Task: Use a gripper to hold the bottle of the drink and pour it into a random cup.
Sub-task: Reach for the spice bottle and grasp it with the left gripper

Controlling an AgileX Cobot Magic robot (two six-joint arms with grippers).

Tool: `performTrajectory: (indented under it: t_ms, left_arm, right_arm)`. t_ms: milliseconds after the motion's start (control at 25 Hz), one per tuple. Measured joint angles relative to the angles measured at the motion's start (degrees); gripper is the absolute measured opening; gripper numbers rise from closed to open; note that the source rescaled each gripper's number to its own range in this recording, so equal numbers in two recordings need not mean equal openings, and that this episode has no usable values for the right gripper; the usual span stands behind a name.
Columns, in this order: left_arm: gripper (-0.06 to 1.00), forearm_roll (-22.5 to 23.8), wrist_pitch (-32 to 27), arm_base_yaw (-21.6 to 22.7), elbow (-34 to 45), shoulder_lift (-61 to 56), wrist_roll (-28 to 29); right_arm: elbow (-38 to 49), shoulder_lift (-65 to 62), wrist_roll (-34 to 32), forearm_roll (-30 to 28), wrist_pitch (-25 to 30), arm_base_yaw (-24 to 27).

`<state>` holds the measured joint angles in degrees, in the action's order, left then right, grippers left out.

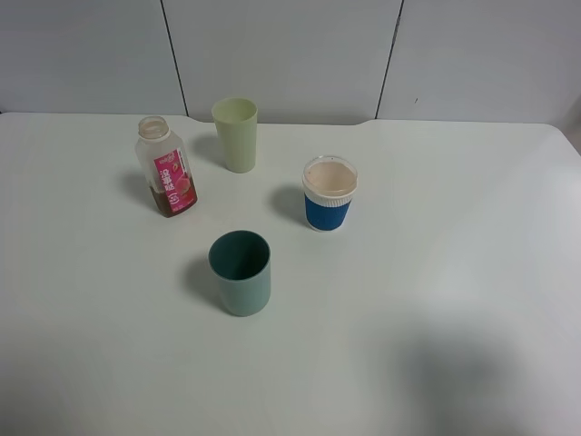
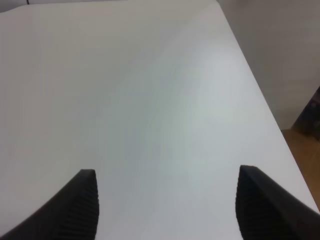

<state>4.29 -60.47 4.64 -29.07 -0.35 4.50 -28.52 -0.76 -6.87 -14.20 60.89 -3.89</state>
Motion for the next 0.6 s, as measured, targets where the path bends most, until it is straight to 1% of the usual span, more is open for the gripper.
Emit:
performTrajectory:
  t_ms: [600]
  left_arm:
    - [1.00, 0.00, 0.00, 0.00, 0.00, 0.00, 0.06]
  right_arm:
    - [0.00, 0.00, 0.00, 0.00, 0.00, 0.00]
